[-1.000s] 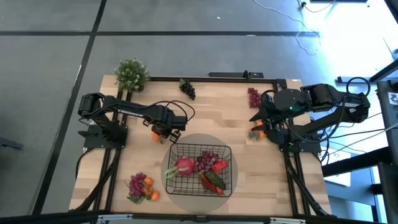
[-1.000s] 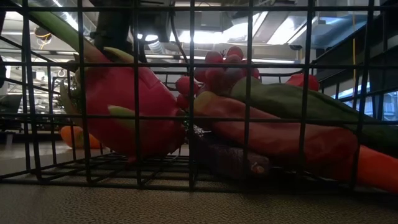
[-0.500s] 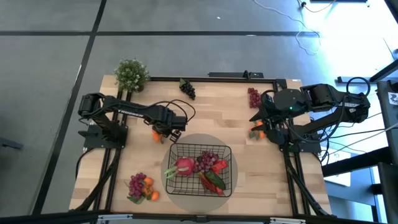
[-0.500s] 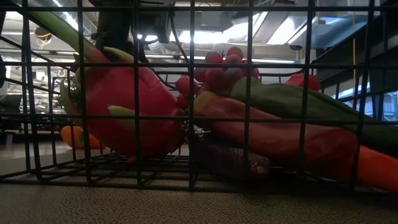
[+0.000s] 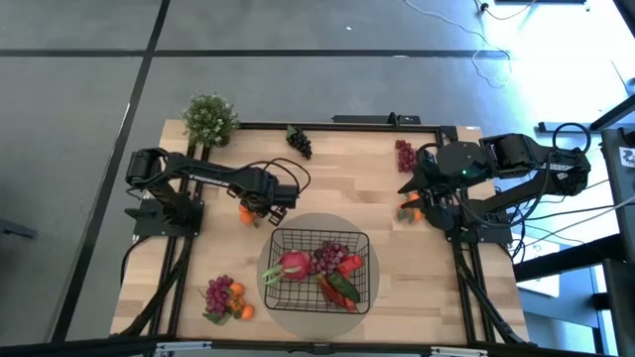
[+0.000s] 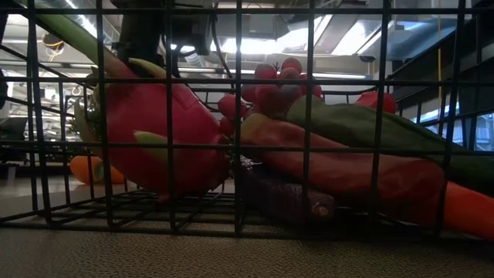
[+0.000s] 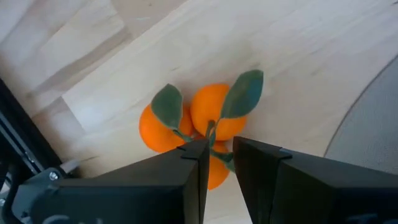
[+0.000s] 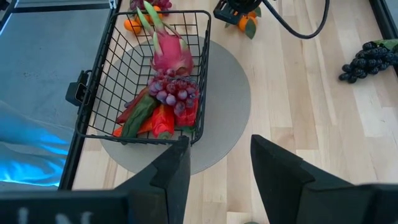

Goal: Build produce basket
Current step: Put the top left oranges into the black wire basket

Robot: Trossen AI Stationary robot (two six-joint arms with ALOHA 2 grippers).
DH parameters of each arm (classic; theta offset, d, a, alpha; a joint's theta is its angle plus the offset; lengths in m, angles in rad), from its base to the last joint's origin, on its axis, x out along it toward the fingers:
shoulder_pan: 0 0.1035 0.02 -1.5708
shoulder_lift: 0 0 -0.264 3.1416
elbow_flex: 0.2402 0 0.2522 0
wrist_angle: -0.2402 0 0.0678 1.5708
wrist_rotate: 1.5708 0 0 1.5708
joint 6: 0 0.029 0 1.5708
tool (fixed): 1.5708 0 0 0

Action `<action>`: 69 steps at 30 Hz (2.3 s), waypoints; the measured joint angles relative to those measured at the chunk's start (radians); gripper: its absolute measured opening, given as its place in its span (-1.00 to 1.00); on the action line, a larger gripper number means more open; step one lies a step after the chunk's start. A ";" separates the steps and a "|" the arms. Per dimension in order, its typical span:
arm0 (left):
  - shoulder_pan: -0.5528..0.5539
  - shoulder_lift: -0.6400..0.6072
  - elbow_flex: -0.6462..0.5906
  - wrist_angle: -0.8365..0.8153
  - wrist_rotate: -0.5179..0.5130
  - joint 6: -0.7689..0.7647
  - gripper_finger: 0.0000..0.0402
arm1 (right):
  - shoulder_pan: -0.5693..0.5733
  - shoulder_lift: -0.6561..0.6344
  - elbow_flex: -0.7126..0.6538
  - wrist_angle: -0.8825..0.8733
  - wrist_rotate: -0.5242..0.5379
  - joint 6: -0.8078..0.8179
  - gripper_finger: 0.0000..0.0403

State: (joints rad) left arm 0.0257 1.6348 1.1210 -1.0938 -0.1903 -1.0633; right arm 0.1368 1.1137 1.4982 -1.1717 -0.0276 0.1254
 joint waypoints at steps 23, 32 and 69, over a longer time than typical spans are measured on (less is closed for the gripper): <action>0.000 0.015 0.000 -0.020 -0.050 0.027 -0.99 | 0.000 0.000 0.000 0.000 0.000 0.001 -0.24; -0.026 -0.001 0.004 -0.021 -0.075 0.027 -1.00 | 0.000 0.000 0.000 0.000 0.000 0.001 -0.24; -0.414 -0.032 0.666 -0.063 -0.247 0.166 -1.00 | 0.000 0.000 0.000 0.000 -0.108 -0.083 -0.24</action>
State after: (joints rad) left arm -0.3880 1.6024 1.7870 -1.1563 -0.4371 -0.8975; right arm 0.1371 1.1137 1.4982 -1.1717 -0.1356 0.0422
